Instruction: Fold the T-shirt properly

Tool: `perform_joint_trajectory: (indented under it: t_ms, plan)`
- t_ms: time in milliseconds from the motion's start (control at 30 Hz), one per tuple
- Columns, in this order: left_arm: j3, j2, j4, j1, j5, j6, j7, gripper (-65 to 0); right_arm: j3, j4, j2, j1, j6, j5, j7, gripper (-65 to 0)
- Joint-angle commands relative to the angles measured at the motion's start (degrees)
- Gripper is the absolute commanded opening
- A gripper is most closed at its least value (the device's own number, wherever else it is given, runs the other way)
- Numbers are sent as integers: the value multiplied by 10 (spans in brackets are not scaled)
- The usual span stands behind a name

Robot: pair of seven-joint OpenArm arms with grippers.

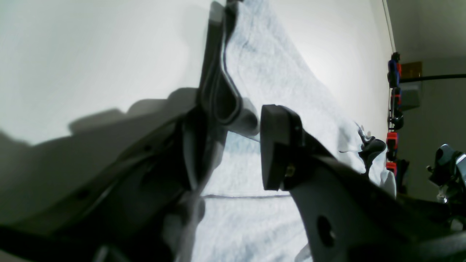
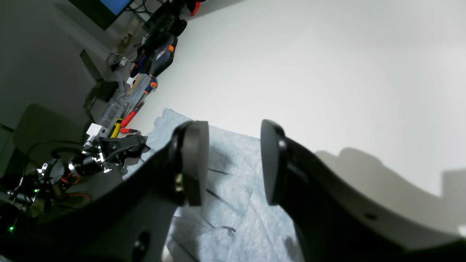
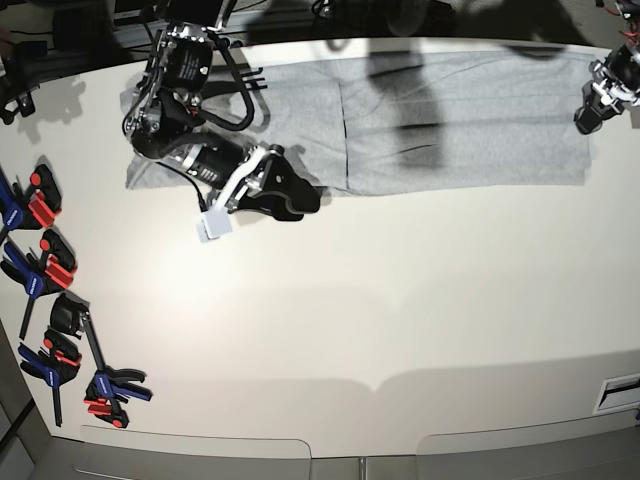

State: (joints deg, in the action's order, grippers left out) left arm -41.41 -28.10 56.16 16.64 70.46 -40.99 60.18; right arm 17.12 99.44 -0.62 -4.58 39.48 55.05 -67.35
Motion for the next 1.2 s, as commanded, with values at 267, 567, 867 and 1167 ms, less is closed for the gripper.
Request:
perform_joint_trajectory:
  t_ms: [267, 567, 867, 1167]
  plan:
    - [3, -3, 1, -9, -33, 10, 28, -467, 1, 11, 0, 9, 5, 14, 9, -429]
    - [3, -3, 20, -3, 76, 10, 40, -650, 2, 11, 0, 9, 5, -3, 10, -430]
    - [3, 37, 228, 21, 123, 10, 93, -650, 51, 11, 0, 9, 5, -69, 31, -430]
    - [37, 130, 450, 64, 83, 10, 81, -650, 192, 11, -31, 4, 5, -70, 36, -430]
